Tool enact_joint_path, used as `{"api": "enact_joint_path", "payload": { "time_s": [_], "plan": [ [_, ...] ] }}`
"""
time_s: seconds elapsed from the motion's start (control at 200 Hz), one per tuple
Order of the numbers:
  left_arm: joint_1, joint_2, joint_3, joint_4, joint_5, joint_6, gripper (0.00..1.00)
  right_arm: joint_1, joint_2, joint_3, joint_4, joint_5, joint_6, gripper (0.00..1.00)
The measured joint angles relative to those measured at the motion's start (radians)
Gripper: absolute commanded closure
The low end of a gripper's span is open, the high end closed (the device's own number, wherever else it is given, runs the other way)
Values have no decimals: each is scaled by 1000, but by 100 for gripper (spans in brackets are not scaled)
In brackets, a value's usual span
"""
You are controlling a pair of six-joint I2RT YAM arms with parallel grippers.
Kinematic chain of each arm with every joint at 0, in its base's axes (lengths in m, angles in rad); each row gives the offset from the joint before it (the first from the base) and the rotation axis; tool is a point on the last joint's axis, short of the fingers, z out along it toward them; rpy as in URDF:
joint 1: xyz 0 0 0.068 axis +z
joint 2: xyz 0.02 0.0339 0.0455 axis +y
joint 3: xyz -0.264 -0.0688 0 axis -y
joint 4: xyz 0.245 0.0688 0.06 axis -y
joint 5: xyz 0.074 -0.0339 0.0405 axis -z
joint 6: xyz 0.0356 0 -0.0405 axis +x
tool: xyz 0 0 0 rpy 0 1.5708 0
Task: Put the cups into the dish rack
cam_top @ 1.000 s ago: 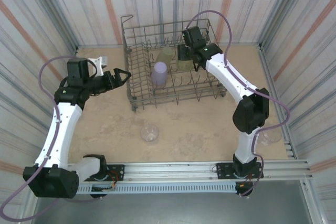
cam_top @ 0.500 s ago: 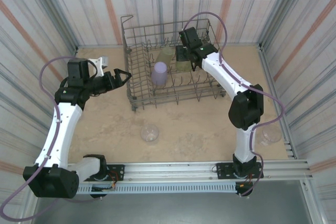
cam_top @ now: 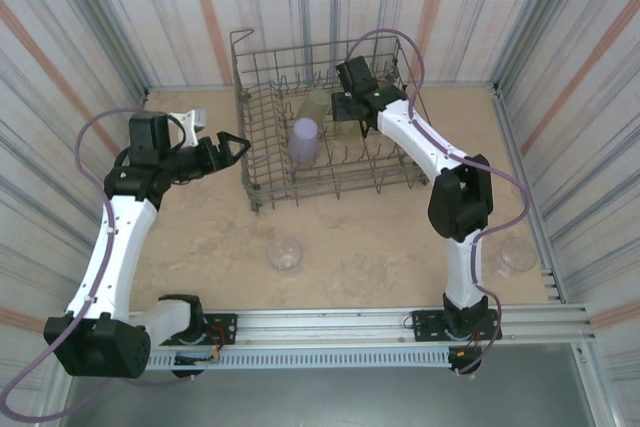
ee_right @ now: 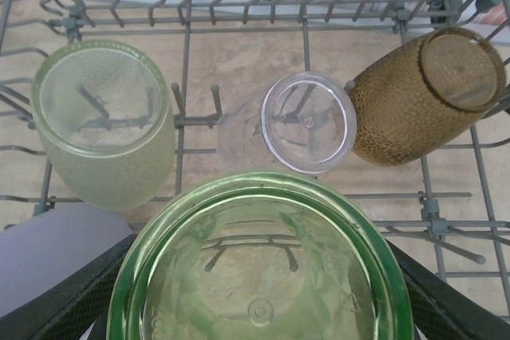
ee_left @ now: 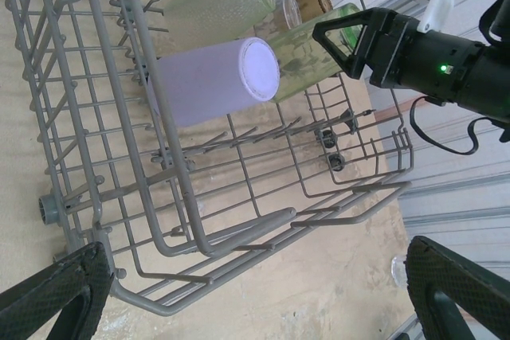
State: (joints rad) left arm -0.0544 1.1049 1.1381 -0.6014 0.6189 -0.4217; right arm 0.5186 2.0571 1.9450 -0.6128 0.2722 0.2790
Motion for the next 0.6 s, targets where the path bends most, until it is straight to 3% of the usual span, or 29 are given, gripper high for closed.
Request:
{"api": "enact_joint_path", "payload": {
  "time_s": [0.291,0.601],
  "plan": [
    [0,-6,0,-2,0,0,1,0,31,2,2,-5,0,51],
    [0,-36,0,-17,-1,0,1,-2,64,10,3,-8,6,36]
  ]
}}
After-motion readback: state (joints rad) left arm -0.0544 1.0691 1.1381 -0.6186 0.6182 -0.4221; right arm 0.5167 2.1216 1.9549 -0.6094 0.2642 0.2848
